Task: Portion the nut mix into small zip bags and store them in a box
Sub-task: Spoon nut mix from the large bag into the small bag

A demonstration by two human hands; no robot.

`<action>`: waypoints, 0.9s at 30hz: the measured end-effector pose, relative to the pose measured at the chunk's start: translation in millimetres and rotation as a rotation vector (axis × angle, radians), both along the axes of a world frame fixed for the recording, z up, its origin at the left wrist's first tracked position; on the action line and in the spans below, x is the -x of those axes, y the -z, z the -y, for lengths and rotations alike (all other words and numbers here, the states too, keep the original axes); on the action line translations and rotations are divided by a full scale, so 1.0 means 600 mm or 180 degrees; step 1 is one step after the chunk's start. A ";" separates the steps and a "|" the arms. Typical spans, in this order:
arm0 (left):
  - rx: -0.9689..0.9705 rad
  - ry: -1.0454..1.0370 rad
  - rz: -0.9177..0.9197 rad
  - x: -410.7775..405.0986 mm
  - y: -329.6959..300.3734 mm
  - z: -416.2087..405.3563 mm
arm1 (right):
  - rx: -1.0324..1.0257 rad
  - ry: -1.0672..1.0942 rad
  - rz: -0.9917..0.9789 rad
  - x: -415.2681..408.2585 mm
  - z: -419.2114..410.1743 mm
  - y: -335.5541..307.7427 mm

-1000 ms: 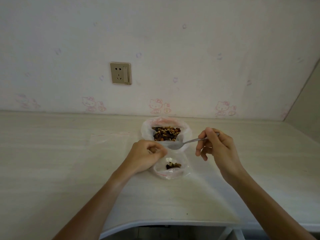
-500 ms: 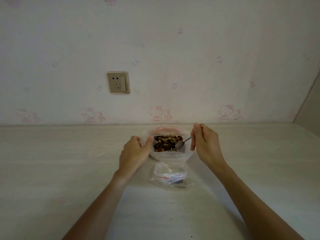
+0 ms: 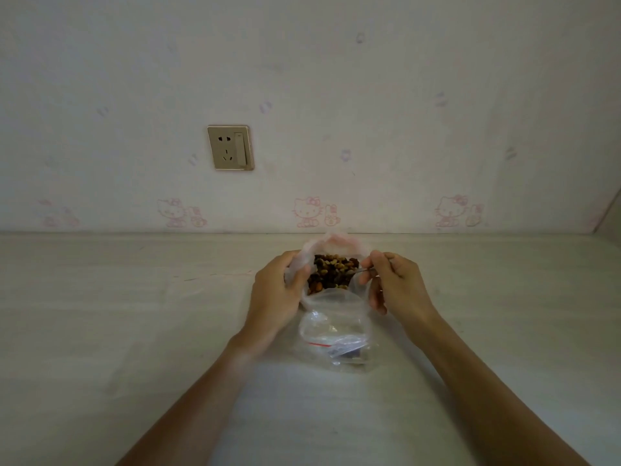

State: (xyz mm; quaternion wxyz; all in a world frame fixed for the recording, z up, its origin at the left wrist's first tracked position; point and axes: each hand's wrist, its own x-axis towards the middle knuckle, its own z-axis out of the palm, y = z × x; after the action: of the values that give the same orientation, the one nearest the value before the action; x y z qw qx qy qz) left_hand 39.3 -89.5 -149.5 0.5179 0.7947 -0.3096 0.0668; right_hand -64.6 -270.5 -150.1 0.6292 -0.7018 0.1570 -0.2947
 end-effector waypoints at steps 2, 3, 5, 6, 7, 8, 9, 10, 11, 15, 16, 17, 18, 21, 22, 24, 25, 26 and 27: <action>0.0075 0.0056 -0.0060 0.000 -0.002 -0.001 | -0.0075 -0.0038 -0.0043 -0.003 -0.005 0.003; 0.0112 0.0079 -0.0072 0.000 -0.002 -0.002 | -0.0144 -0.0022 -0.0056 -0.004 -0.007 0.004; 0.0150 0.0117 -0.0073 -0.001 0.000 -0.002 | -0.0387 0.0015 -0.0069 -0.006 -0.007 0.004; 0.0165 0.0143 -0.0099 -0.002 0.001 -0.002 | -0.0542 0.0020 -0.0077 -0.006 -0.007 0.004; 0.0182 0.0177 -0.0150 -0.004 0.002 -0.002 | -0.0691 0.0024 -0.0083 -0.006 -0.007 0.004; 0.0207 0.0218 -0.0227 -0.005 0.003 -0.002 | -0.0821 0.0027 -0.0073 -0.005 -0.008 0.005; 0.0242 0.0272 -0.0327 -0.007 0.004 -0.002 | -0.0932 0.0035 -0.0041 -0.004 -0.009 0.005; 0.0264 0.0327 -0.0420 -0.007 0.005 -0.002 | -0.1011 0.0045 -0.0004 -0.003 -0.011 0.005; 0.0268 0.0367 -0.0486 -0.007 0.006 -0.002 | -0.1042 0.0055 0.0010 -0.004 -0.013 0.006; 0.0311 0.0327 -0.0555 -0.008 0.006 -0.002 | -0.1018 -0.0022 -0.0016 -0.009 -0.020 0.008; 0.0342 0.0266 -0.0564 -0.009 0.005 -0.002 | -0.1046 -0.0022 0.0007 -0.008 -0.021 0.009; 0.0375 0.0187 -0.0573 -0.010 0.003 -0.002 | -0.1084 -0.0002 0.0048 -0.007 -0.021 0.008; 0.0402 0.0098 -0.0577 -0.011 0.002 -0.003 | -0.1107 0.0024 0.0089 -0.006 -0.021 0.007; 0.0376 -0.0171 -0.0518 -0.013 -0.001 -0.006 | -0.1122 0.0079 0.0161 -0.001 -0.027 0.000; 0.0308 -0.0263 -0.0482 -0.014 -0.003 -0.008 | -0.1185 0.0065 0.0193 0.002 -0.029 -0.004; 0.0124 -0.0373 -0.0421 -0.017 -0.005 -0.013 | -0.1327 0.0011 0.0286 0.008 -0.031 -0.010; 0.0034 -0.0412 -0.0396 -0.018 -0.006 -0.018 | -0.1256 0.0021 0.0297 0.012 -0.031 -0.014; -0.0049 -0.0501 -0.0362 -0.018 -0.006 -0.023 | -0.1120 0.0049 0.0279 0.016 -0.030 -0.018; -0.0121 -0.0640 -0.0301 -0.017 -0.007 -0.029 | -0.1004 0.0065 0.0263 0.021 -0.029 -0.021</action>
State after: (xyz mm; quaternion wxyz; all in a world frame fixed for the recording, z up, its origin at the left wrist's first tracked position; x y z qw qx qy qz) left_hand 49.7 -71.9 -145.3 0.5074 0.8337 -0.2046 0.0749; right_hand -77.2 -253.2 -137.4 0.7345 -0.5800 0.1823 -0.3014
